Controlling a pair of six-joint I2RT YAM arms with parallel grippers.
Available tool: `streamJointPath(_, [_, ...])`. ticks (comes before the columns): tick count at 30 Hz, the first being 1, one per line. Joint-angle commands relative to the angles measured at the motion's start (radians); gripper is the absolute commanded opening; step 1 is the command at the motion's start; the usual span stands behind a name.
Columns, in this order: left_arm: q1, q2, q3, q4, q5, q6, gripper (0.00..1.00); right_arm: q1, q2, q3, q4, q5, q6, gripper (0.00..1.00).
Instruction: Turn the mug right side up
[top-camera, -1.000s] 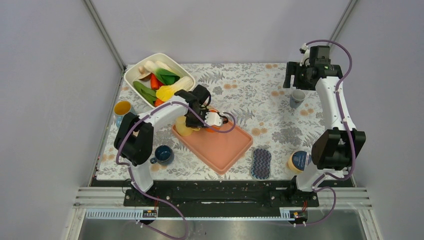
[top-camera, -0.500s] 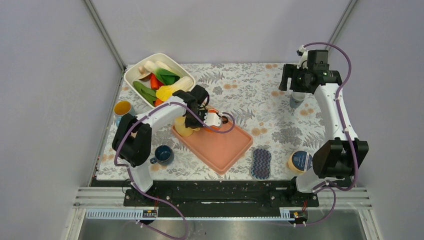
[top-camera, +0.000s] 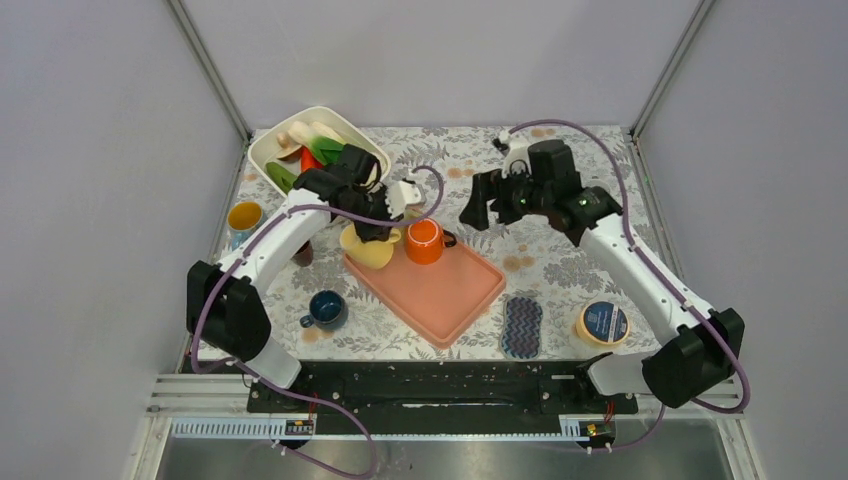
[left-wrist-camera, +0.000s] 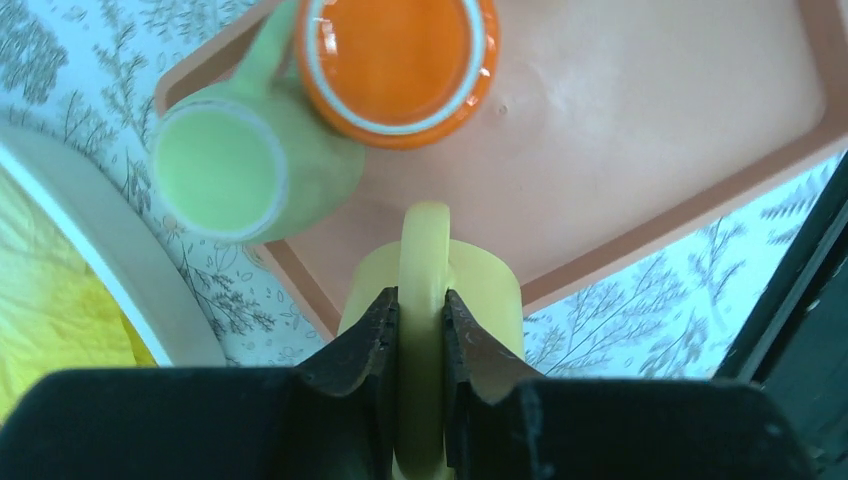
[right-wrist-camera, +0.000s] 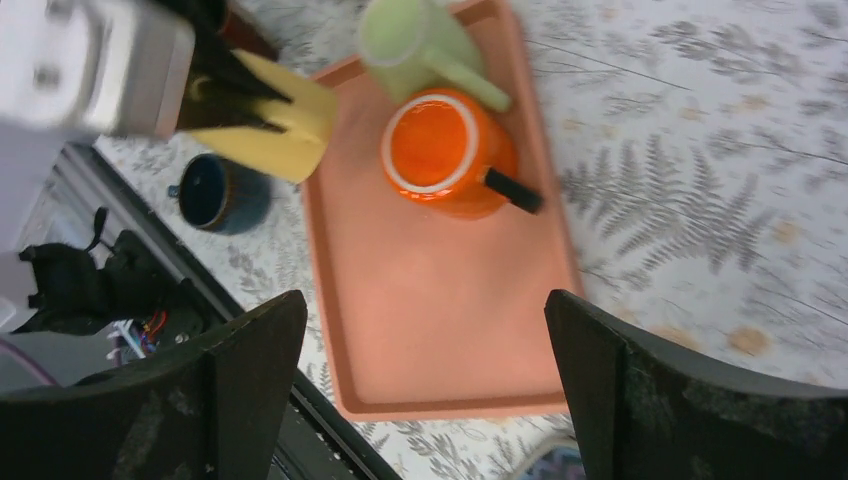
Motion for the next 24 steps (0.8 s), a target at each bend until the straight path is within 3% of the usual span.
streamJointPath(1, [0.042,-0.067,0.076,0.164,0.056,-0.346,0.0,0.112,-0.085,-0.184,0.383,-0.142,0.14,0.99])
streamJointPath(7, [0.061,-0.101,0.169,0.222,0.131,-0.622,0.0,0.217,-0.09,-0.373,0.822,-0.151,0.376,0.99])
streamJointPath(11, [0.061,-0.121,0.194,0.241,0.29,-0.735,0.0,0.266,-0.039,-0.419,1.026,-0.168,0.474,0.99])
streamJointPath(20, [0.059,-0.16,0.16,0.363,0.52,-0.938,0.0,0.281,0.038,-0.374,1.13,-0.212,0.56,0.89])
streamJointPath(21, [0.059,-0.164,0.148,0.392,0.545,-0.961,0.0,0.283,0.037,-0.372,1.153,-0.222,0.577,0.83])
streamJointPath(22, [0.058,-0.166,0.139,0.409,0.554,-0.978,0.0,0.284,0.038,-0.373,1.182,-0.236,0.589,0.71])
streamJointPath(24, [0.058,-0.161,0.127,0.435,0.565,-0.999,0.0,0.284,0.03,-0.381,1.227,-0.247,0.599,0.37])
